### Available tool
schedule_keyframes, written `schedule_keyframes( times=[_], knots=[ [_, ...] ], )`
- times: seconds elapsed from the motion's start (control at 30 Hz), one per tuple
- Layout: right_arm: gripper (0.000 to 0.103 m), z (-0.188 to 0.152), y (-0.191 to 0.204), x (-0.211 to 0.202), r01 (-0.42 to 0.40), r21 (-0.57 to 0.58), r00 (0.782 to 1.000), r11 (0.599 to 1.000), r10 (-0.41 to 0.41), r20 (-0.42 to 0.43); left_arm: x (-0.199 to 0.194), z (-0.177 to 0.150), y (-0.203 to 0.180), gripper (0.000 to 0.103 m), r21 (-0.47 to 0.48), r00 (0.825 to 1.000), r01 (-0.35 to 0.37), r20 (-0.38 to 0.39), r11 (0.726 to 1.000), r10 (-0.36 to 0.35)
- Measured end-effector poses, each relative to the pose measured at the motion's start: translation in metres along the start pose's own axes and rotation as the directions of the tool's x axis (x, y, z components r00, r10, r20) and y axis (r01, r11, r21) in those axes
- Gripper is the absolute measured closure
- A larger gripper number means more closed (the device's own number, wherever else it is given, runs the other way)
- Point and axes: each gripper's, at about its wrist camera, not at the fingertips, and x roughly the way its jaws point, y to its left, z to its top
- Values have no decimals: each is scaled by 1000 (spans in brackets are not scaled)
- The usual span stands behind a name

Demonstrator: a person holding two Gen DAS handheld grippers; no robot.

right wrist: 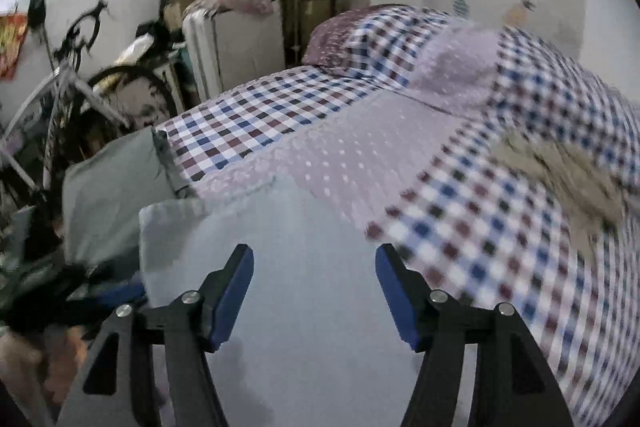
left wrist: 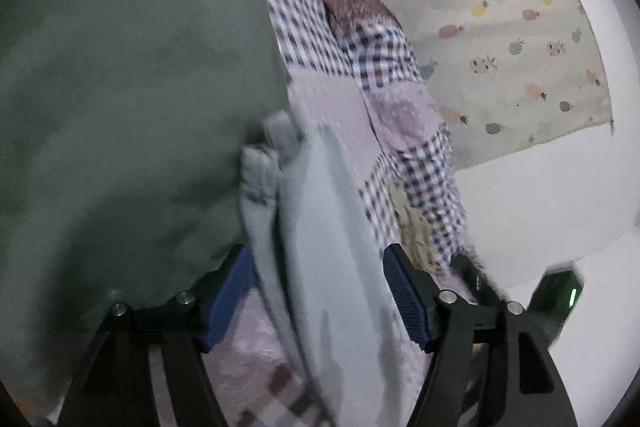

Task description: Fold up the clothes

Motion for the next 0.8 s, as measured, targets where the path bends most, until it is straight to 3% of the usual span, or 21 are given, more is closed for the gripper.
schedule_keyframes(
  times=[0.33, 0.43, 0.6, 0.7, 0.8],
  knots=[
    [36, -97, -51, -79, -74, 287, 997, 955, 61, 53, 11, 21, 13, 31, -89, 1000, 19, 12, 996, -18],
    [36, -120, -61, -91, -81, 338, 996, 938, 63, 62, 16, 24, 10, 31, -69, 1000, -7, 0, 998, 7],
    [36, -150, -75, -108, -90, 411, 995, 907, 68, 68, 15, 18, 0, 32, -49, 994, -113, -16, 992, 112],
    [36, -166, -83, -119, -95, 436, 995, 895, 68, 79, 11, 7, -15, 32, 11, 969, -249, 4, 969, 249],
    [35, -179, -88, -124, -104, 444, 994, 890, 74, 84, 22, 7, -21, 32, 49, 953, -302, 8, 952, 302]
  ],
)
